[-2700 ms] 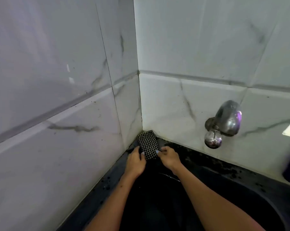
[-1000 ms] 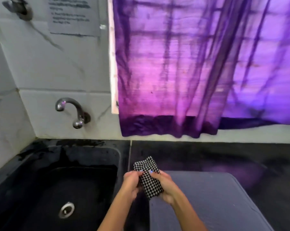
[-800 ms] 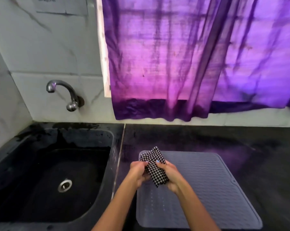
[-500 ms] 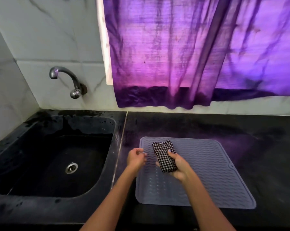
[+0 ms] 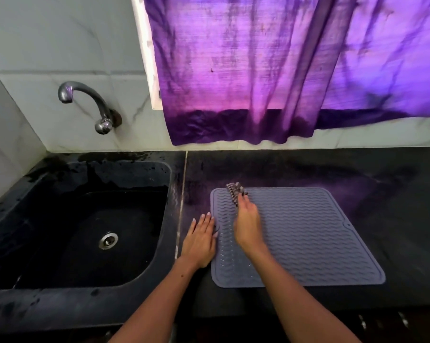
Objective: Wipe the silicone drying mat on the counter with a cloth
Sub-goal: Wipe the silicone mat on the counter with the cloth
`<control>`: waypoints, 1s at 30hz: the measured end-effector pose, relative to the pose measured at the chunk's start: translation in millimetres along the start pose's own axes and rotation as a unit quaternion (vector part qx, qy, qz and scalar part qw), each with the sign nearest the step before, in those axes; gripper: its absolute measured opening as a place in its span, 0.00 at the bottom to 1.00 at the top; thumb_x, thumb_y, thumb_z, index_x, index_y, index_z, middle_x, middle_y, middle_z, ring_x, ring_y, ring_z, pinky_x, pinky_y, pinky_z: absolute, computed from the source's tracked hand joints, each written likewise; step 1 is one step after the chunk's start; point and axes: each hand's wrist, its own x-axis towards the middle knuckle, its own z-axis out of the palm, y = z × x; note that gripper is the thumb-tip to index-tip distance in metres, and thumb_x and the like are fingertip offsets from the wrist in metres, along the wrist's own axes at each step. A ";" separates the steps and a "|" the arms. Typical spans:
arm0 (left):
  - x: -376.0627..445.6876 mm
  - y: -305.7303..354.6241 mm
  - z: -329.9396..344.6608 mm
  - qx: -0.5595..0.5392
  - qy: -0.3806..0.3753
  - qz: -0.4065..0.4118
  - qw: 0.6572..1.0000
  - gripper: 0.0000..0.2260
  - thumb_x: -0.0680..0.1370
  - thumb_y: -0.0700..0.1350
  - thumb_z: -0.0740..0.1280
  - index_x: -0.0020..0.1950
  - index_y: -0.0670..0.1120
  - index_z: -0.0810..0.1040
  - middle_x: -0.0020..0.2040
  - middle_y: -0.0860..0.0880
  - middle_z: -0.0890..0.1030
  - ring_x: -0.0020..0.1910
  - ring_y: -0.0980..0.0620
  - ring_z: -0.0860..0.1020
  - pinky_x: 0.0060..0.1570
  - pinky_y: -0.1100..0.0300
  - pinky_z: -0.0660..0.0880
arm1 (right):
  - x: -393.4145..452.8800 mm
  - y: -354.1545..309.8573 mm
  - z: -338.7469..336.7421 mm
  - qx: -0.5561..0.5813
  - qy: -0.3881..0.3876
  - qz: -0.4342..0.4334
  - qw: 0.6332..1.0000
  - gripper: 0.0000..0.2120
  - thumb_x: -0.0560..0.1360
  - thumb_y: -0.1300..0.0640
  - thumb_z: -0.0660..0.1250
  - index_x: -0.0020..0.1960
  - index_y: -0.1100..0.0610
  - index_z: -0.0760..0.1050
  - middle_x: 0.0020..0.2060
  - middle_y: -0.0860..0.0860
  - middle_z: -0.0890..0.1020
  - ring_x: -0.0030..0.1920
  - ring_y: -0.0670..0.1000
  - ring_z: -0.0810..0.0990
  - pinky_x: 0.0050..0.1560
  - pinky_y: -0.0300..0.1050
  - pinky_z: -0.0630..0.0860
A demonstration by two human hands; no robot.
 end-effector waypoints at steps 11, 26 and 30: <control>4.3 -11.2 3.8 0.007 0.033 0.038 0.999 0.37 0.72 0.54 0.31 0.75 0.41 0.57 0.76 0.44 0.58 0.76 0.50 0.51 0.70 0.58 0.34 | -28.3 -3.6 56.7 -0.224 -0.162 -0.056 0.959 0.25 0.68 0.54 0.51 0.51 0.61 0.83 0.49 0.56 0.85 0.51 0.58 0.83 0.49 0.56 0.79; 4.4 -13.7 8.7 0.007 0.028 0.023 0.999 0.37 0.70 0.55 0.28 0.76 0.44 0.49 0.77 0.48 0.51 0.76 0.53 0.47 0.74 0.56 0.40 | 2.5 -5.7 4.6 0.063 -0.141 0.033 0.988 0.21 0.76 0.67 0.55 0.67 0.59 0.70 0.63 0.57 0.76 0.63 0.56 0.75 0.62 0.43 0.69; 4.1 -15.4 8.9 -0.005 0.029 0.029 0.999 0.37 0.71 0.56 0.29 0.76 0.44 0.50 0.77 0.48 0.51 0.76 0.53 0.47 0.72 0.57 0.39 | 26.1 0.3 -17.1 0.492 -0.015 0.271 0.827 0.12 0.78 0.66 0.54 0.46 0.59 0.76 0.40 0.58 0.79 0.33 0.54 0.80 0.30 0.37 0.73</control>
